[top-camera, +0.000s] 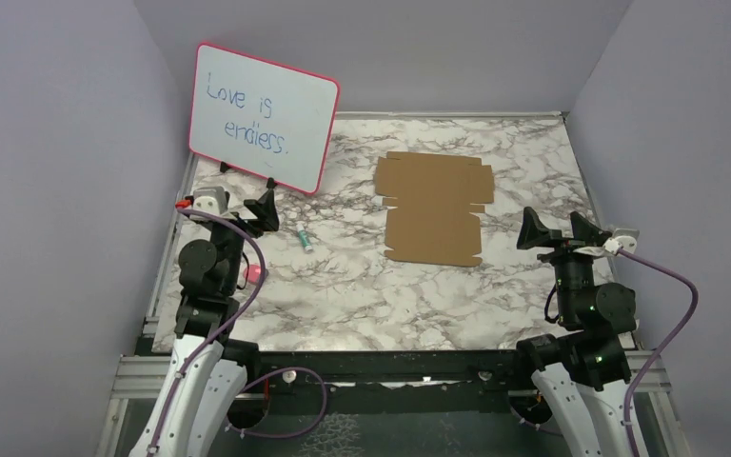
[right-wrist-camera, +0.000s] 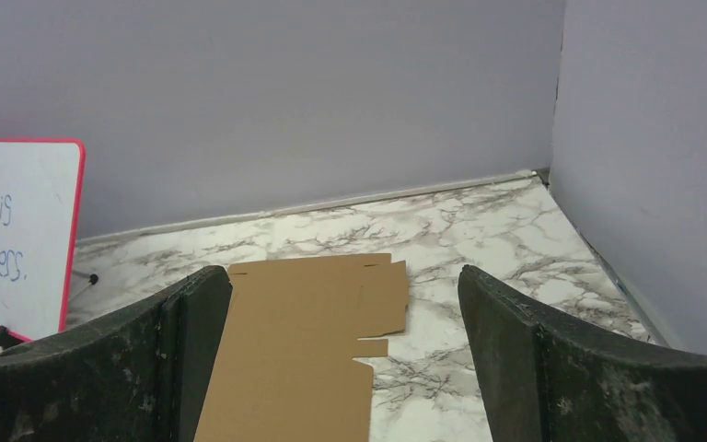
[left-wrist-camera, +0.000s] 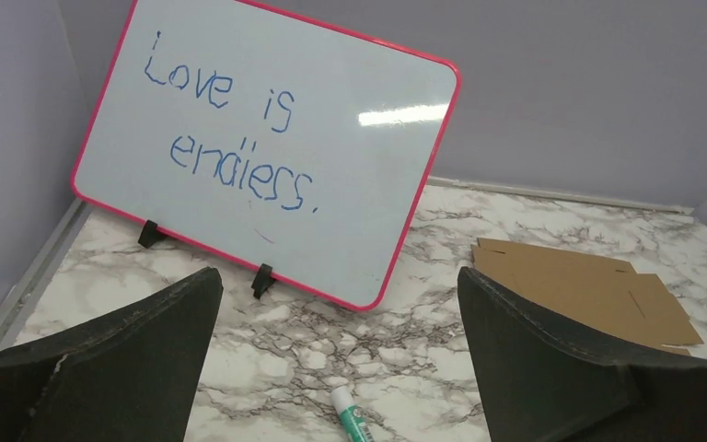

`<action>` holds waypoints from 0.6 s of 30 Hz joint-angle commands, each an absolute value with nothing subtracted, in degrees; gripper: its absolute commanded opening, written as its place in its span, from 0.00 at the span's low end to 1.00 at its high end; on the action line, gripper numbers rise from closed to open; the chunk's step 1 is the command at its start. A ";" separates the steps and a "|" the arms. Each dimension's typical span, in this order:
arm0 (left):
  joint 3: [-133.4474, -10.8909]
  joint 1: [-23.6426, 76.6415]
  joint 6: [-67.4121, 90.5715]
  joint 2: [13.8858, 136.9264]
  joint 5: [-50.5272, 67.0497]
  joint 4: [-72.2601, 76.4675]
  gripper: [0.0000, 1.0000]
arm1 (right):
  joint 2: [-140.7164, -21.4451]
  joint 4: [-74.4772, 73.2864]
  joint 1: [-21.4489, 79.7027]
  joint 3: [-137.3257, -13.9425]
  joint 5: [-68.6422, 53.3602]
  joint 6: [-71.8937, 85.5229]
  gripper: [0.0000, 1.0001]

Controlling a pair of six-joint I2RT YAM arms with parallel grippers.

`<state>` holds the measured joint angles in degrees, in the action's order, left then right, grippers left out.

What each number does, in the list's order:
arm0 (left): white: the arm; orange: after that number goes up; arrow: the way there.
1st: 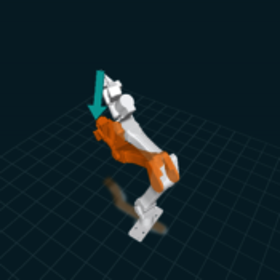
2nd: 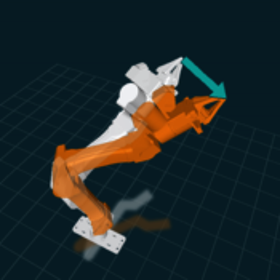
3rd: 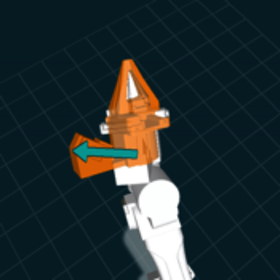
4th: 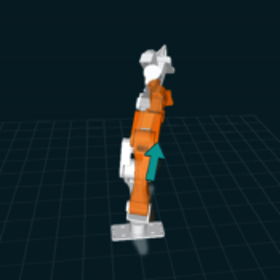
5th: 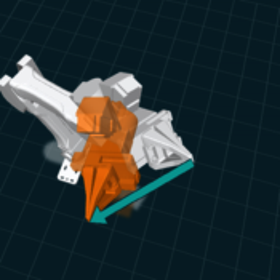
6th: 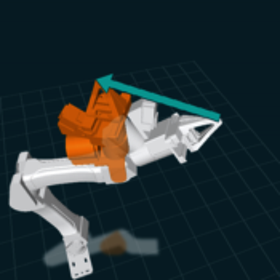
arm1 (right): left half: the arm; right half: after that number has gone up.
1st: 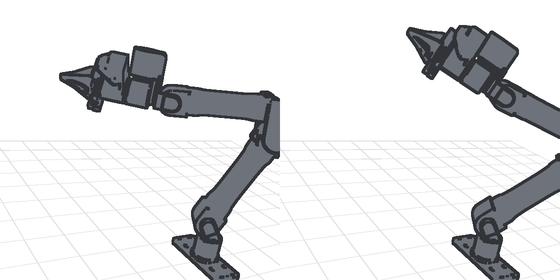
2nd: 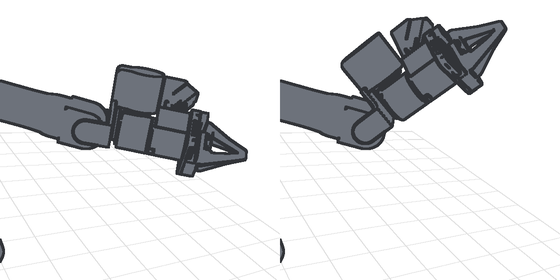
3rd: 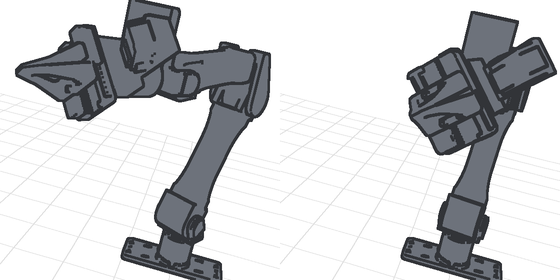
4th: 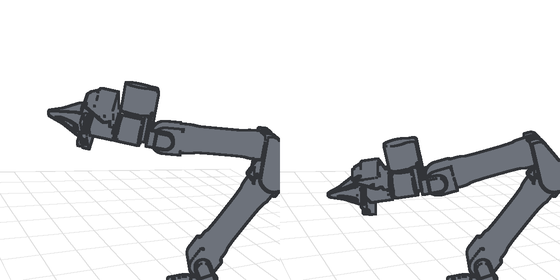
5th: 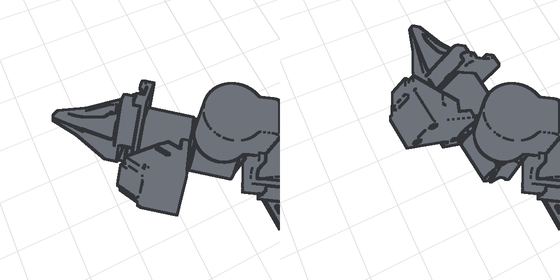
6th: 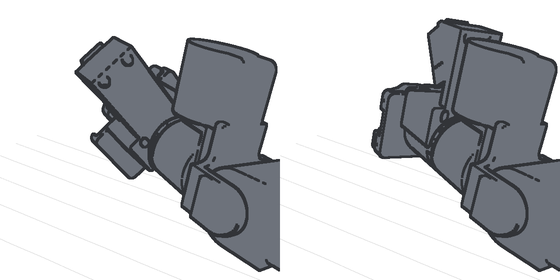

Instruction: Fold the paper box

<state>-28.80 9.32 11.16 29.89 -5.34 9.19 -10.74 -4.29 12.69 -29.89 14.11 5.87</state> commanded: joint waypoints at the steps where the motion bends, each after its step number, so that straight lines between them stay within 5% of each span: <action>1: -29.98 8.72 11.84 29.27 -3.13 10.91 0.99 | -9.75 -2.17 13.01 -29.79 15.12 5.00 1.00; 18: -35.66 8.56 21.85 42.54 16.85 5.53 0.99 | -17.19 -10.64 13.01 -36.15 9.22 11.82 1.00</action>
<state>-33.21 8.73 15.49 39.92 10.81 7.92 -14.76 -6.68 12.69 -32.97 13.30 8.67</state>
